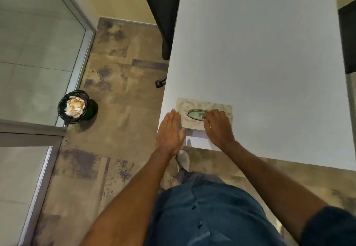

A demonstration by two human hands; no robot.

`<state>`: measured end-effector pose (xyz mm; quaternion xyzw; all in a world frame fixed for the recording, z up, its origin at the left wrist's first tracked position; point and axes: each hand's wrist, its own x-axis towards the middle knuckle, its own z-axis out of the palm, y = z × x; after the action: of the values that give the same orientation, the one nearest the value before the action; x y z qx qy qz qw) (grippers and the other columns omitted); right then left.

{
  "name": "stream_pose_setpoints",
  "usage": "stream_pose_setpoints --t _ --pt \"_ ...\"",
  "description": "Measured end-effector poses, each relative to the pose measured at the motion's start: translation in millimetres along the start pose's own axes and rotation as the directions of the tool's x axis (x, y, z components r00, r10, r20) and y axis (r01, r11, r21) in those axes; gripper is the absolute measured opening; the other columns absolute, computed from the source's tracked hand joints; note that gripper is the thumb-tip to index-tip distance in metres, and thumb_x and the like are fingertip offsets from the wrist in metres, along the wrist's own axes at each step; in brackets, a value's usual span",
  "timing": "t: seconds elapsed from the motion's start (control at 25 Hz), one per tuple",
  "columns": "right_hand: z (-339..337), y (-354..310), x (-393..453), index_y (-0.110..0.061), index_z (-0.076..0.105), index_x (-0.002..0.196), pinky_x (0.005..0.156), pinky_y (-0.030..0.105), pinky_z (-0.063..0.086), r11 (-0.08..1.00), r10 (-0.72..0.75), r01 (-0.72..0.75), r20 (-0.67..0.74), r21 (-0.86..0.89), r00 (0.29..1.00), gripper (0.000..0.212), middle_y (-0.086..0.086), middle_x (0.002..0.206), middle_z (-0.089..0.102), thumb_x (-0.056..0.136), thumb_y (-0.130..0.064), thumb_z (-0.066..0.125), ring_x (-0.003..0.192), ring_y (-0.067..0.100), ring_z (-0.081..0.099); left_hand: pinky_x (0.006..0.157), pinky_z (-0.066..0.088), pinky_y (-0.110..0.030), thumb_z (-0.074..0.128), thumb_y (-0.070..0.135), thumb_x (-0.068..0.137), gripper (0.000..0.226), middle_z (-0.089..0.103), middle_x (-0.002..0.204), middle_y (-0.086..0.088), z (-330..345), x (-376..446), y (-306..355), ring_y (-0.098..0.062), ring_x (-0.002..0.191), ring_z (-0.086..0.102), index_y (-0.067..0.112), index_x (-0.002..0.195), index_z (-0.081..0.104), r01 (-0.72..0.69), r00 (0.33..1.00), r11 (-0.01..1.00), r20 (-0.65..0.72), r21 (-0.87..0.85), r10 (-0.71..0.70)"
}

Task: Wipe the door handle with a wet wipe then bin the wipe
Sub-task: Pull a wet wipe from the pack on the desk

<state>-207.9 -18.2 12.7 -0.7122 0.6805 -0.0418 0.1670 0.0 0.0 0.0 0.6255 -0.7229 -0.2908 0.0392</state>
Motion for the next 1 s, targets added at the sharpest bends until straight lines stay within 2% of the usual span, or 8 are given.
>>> stream_pose_setpoints --t 0.16,0.28,0.4,0.68,0.92,1.0 --pt "-8.9 7.0 21.9 -0.014 0.076 0.119 0.078 0.045 0.053 0.998 -0.019 0.022 0.049 -0.062 0.999 0.029 0.014 0.11 0.069 0.103 -0.019 0.053 0.097 0.034 0.062 0.137 0.004 -0.042 0.038 0.034 0.116 0.065 0.003 0.18 -0.012 7.9 34.0 14.7 -0.027 0.168 0.002 0.009 0.17 0.014 -0.056 0.997 0.992 0.052 0.115 0.05" --pt "-8.5 10.0 31.1 -0.022 0.076 0.122 0.074 0.04 0.052 0.986 -0.097 0.109 0.094 -0.125 0.991 0.029 0.011 0.104 0.069 0.103 -0.026 0.055 0.09 0.032 0.064 0.137 0.008 -0.048 0.045 0.035 0.114 0.066 0.002 0.18 -0.01 13.8 47.7 19.6 -0.031 0.168 -0.002 0.011 0.17 0.018 -0.013 0.999 0.999 0.049 0.044 0.011" --pt "-13.8 13.2 41.0 -0.027 0.075 0.123 0.075 0.037 0.05 0.957 -0.166 0.201 0.171 -0.209 0.971 0.03 0.009 0.106 0.069 0.104 -0.033 0.053 0.091 0.032 0.066 0.136 0.004 -0.049 0.047 0.039 0.115 0.071 -0.005 0.181 -0.006 20.5 52.8 21.8 -0.029 0.167 -0.01 0.015 0.172 0.012 0.015 0.998 1.0 0.055 0.017 -0.015" --pt "-18.1 11.1 61.6 -0.026 0.073 0.125 0.075 0.036 0.043 0.795 -0.328 0.436 0.305 -0.422 0.894 0.028 0.005 0.107 0.073 0.101 -0.036 0.061 0.089 0.028 0.07 0.135 0.005 -0.051 0.049 0.04 0.114 0.073 -0.008 0.181 -0.002 26.3 53.2 18.6 -0.026 0.167 -0.012 0.018 0.173 0.012 0.023 0.999 1.0 0.042 -0.015 -0.022" --pt "-18.2 8.0 74.3 -0.022 0.075 0.119 0.076 0.036 0.04 0.701 -0.393 0.535 0.371 -0.472 0.842 0.025 0.004 0.098 0.076 0.1 -0.033 0.065 0.083 0.026 0.069 0.136 0.007 -0.051 0.05 0.04 0.113 0.074 -0.008 0.181 -0.002 24.6 52.7 18.8 -0.026 0.167 -0.012 0.018 0.173 0.012 0.021 0.999 0.999 0.042 -0.036 -0.02" --pt "-18.2 10.0 75.3 -0.021 0.076 0.114 0.073 0.036 0.034 0.687 -0.415 0.56 0.384 -0.462 0.825 0.02 0.003 0.093 0.075 0.098 -0.03 0.065 0.081 0.026 0.068 0.136 0.006 -0.051 0.05 0.04 0.114 0.074 -0.01 0.18 -0.002 24.5 52.4 18.9 -0.025 0.167 -0.013 0.018 0.173 0.011 0.021 0.999 0.999 0.046 -0.036 -0.02"
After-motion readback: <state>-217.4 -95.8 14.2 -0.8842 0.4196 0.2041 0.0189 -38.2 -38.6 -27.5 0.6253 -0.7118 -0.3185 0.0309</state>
